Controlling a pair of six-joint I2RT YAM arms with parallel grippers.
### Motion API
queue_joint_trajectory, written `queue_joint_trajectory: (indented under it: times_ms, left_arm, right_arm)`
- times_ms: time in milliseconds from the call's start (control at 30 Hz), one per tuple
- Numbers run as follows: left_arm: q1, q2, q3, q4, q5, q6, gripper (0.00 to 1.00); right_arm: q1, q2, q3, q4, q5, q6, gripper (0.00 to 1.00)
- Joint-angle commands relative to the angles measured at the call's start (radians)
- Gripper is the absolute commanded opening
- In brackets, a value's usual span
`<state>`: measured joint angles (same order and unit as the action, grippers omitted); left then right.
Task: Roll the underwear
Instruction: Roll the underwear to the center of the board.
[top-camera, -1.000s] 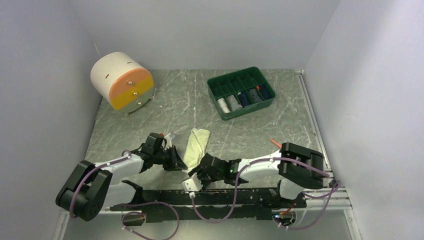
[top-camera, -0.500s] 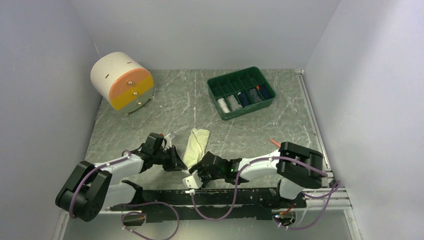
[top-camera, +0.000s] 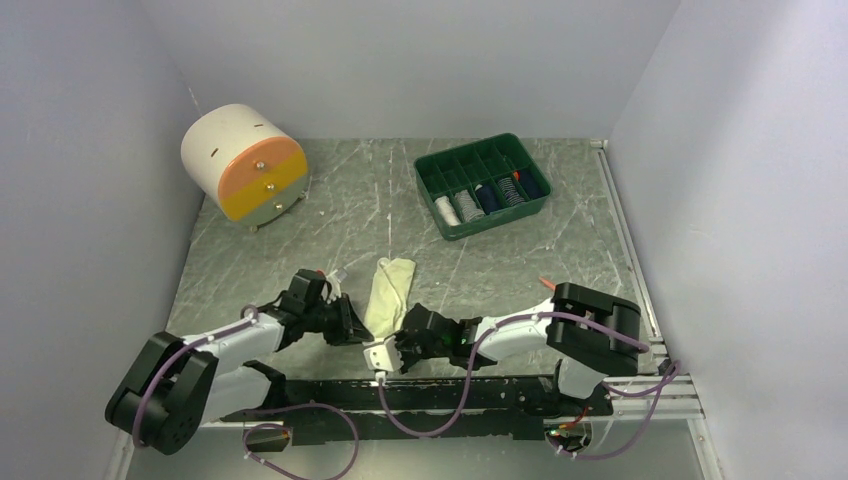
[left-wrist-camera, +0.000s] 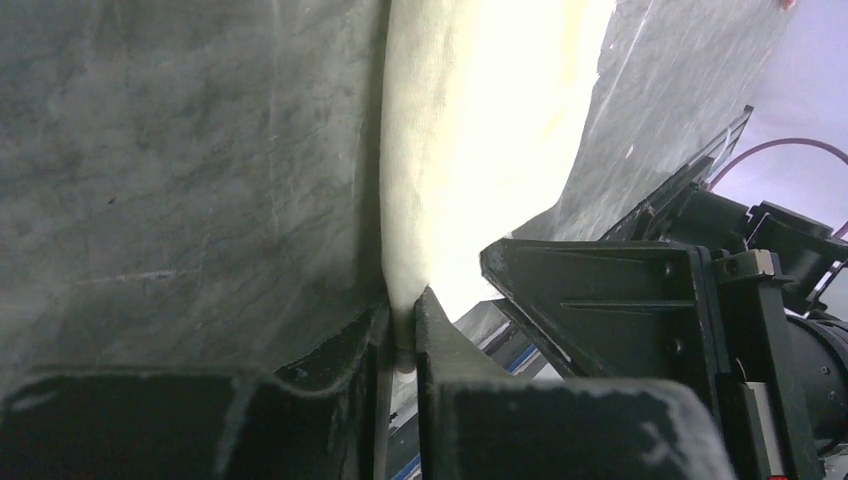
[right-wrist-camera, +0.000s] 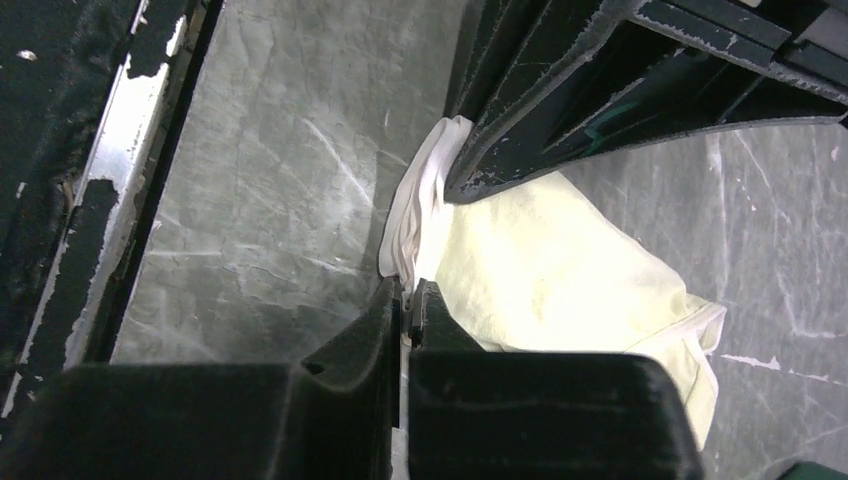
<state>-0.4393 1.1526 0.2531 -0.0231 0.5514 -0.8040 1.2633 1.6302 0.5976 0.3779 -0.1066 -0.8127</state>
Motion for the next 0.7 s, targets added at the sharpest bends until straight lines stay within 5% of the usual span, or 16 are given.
queue_joint_trajectory:
  times_ms: [0, 200, 667]
  left_arm:
    - [0.001, -0.028, -0.036, -0.069, -0.073, -0.022, 0.22]
    - [0.002, -0.149, -0.032, -0.131, -0.127, -0.063, 0.53]
    - [0.003, -0.352, -0.004, -0.252, -0.234, -0.111, 0.61]
  right_arm:
    - [-0.009, -0.023, -0.021, -0.021, -0.044, 0.07, 0.0]
    - [-0.013, -0.024, -0.042, 0.092, -0.172, 0.236, 0.0]
    - [-0.068, -0.035, -0.179, 0.519, -0.283, 0.762, 0.0]
